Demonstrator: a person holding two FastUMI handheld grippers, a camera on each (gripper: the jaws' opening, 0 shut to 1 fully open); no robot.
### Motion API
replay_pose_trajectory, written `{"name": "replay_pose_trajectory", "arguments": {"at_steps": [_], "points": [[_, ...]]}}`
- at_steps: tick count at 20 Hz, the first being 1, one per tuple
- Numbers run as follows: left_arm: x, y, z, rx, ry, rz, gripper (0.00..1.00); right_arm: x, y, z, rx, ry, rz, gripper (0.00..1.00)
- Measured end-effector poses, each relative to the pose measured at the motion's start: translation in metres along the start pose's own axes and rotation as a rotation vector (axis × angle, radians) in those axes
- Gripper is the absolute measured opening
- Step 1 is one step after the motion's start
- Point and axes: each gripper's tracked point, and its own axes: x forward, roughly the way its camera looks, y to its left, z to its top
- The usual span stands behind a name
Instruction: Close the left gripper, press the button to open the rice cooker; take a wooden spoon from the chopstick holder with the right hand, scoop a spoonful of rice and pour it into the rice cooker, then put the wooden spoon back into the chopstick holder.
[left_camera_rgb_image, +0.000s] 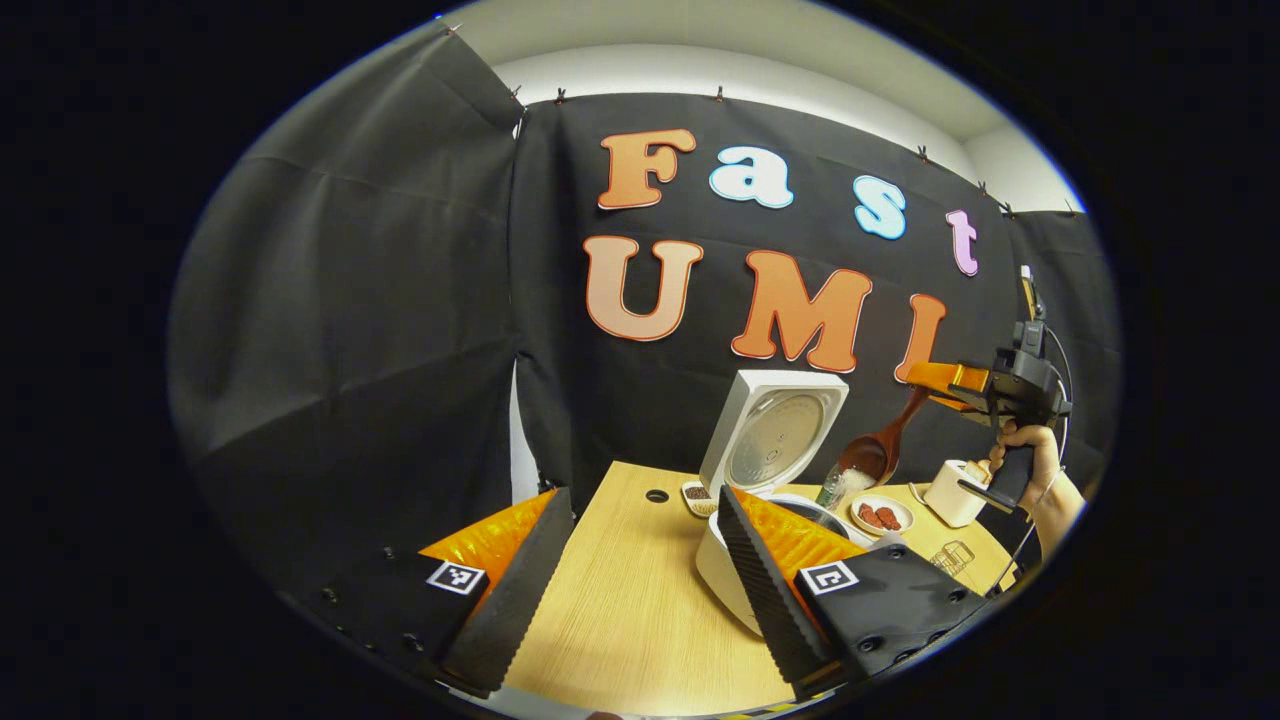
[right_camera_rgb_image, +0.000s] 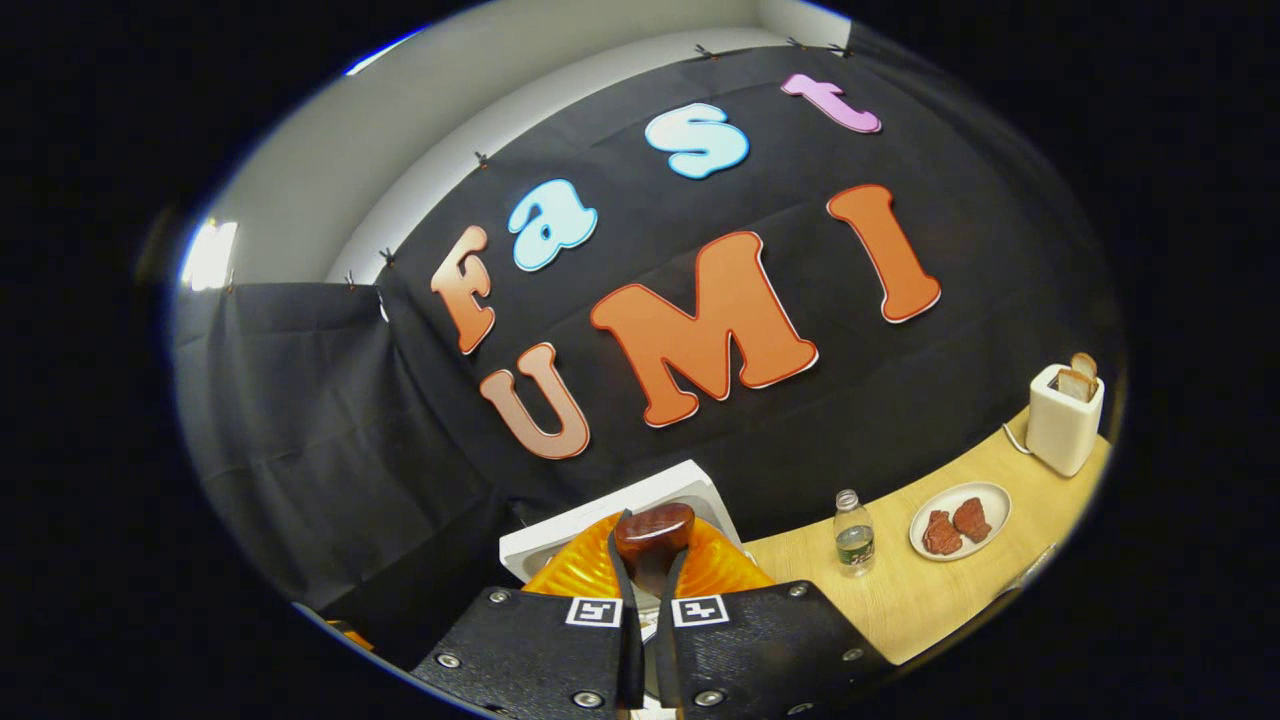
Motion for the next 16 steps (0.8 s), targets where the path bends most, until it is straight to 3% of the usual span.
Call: {"name": "replay_pose_trajectory", "arguments": {"at_steps": [12,16], "points": [[0.002,0.002,-0.006,0.0,0.011,0.006,0.97,-0.004,0.04,-0.033,-0.39,0.056,0.129,0.04],[0.004,-0.002,-0.007,-0.011,0.016,0.004,0.99,-0.006,0.034,-0.041,-0.345,0.076,0.134,0.04]]}}
